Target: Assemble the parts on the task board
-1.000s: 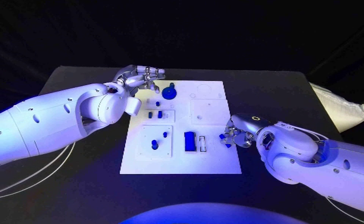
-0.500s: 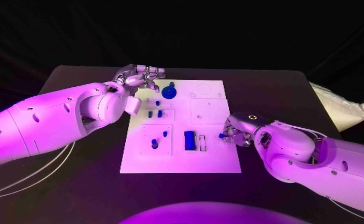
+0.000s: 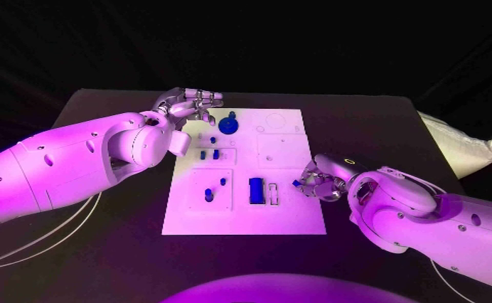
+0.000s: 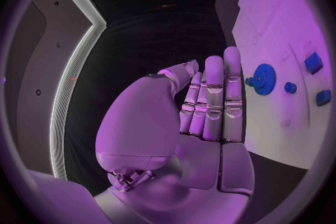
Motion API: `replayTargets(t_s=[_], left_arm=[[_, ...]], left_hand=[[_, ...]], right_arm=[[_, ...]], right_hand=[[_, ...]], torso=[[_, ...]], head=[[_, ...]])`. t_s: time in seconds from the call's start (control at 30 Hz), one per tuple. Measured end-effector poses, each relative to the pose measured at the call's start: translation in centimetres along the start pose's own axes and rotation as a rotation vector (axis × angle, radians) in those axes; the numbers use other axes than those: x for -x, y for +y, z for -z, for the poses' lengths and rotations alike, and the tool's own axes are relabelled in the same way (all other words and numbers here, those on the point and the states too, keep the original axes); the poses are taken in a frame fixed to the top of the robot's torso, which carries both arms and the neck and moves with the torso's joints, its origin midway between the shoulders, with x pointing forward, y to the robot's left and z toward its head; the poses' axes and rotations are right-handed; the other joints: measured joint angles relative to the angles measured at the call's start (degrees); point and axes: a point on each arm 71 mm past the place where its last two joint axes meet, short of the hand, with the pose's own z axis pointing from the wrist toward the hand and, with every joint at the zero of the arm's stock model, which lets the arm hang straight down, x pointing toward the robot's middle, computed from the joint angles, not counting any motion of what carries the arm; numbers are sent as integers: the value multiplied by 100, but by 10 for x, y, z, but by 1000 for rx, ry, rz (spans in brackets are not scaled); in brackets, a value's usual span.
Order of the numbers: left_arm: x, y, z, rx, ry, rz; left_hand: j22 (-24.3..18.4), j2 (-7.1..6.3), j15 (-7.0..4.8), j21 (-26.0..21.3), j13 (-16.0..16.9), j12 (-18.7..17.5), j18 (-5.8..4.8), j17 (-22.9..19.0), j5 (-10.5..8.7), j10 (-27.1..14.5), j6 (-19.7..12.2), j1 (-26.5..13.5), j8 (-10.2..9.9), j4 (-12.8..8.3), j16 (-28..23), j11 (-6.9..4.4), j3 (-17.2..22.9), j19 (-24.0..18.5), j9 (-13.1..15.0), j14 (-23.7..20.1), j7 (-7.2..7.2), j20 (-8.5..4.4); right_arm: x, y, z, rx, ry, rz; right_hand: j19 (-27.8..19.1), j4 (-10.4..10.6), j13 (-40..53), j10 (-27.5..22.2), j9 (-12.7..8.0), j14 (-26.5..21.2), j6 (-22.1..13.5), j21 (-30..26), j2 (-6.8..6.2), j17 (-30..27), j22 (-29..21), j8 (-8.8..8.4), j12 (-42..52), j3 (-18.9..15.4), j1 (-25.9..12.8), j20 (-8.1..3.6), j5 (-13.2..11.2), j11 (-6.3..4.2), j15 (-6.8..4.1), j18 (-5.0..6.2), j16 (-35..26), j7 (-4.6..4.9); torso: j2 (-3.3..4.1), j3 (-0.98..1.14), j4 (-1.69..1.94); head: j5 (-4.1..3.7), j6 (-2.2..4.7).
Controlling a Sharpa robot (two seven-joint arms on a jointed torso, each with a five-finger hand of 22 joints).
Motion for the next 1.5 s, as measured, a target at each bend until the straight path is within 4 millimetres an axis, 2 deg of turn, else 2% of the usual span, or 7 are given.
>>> replayTargets(t_s=[0.03, 0.23, 0.53, 0.8, 1.27, 1.5], left_arm=[[0, 0, 0, 0, 0, 0], [0, 0, 0, 0, 1, 0], [-1, 0, 0, 0, 2, 0], [-1, 0, 0, 0, 3, 1], [-1, 0, 0, 2, 4, 1], [-2, 0, 0, 0, 9, -8]], left_hand=[[0, 0, 0, 0, 0, 0, 0, 0, 0, 0, 0, 0, 0, 0, 0, 0, 0, 0, 0, 0, 0, 0], [0, 0, 0, 0, 0, 0, 0, 0, 0, 0, 0, 0, 0, 0, 0, 0, 0, 0, 0, 0, 0, 0], [0, 0, 0, 0, 0, 0, 0, 0, 0, 0, 0, 0, 0, 0, 0, 0, 0, 0, 0, 0, 0, 0], [0, 0, 0, 0, 0, 0, 0, 1, 0, 0, 0, 0, 0, 0, 0, 0, 0, 0, 0, 0, 0, 0], [0, 0, 0, 0, 0, 0, 0, 1, 0, 0, 1, 0, 0, 0, 0, 0, 0, 0, 0, 0, 0, 0], [0, 0, 0, 0, 0, 0, 0, -8, 0, -21, 0, 0, 29, -15, 0, -21, 16, 0, 0, 0, -1, 0]], right_arm=[[1, 1, 0, 0, -5, -35], [2, 7, 1, -1, -3, -168], [-4, 19, -5, 2, 41, -262], [-12, 28, -12, 7, 77, -283], [-18, 31, -17, -7, 112, -249], [-20, 31, -18, -12, 129, -220]], right_hand=[[12, 19, 18, 4, 0, -11, 7, 23, -42, 0, 8, 1, 0, 74, -74, -12, 0, -1, -11, 0, 0, -7], [12, 59, 29, 23, 0, -20, 39, 23, -109, 0, 13, 1, 0, 159, -140, -11, 51, -18, -20, 0, 0, -39], [11, 137, 141, 73, 15, -20, 108, 23, -205, -1, 39, 2, 89, 237, -374, -11, 269, 8, -19, 0, 21, -45], [11, 189, 261, 151, 174, -20, 204, 66, -242, -1, 74, 10, 222, 233, -515, -11, 341, -12, -19, 0, 53, -82], [31, 212, 330, 183, 206, -20, 317, 66, -262, -1, 82, 64, 295, 210, -627, -31, 370, -22, -19, 0, 53, -171], [31, 228, 325, 183, 201, 1, 321, 66, -263, -2, 82, 65, 295, 194, -626, -31, 370, -22, -40, 0, 53, -175]], torso=[[0, 0, 0], [2, 0, 2], [5, 3, -5], [6, 7, 2], [8, 9, -5], [5, 8, -1]], head=[[1, 1], [1, 2], [9, 0], [7, -7], [25, -26], [29, -34]])
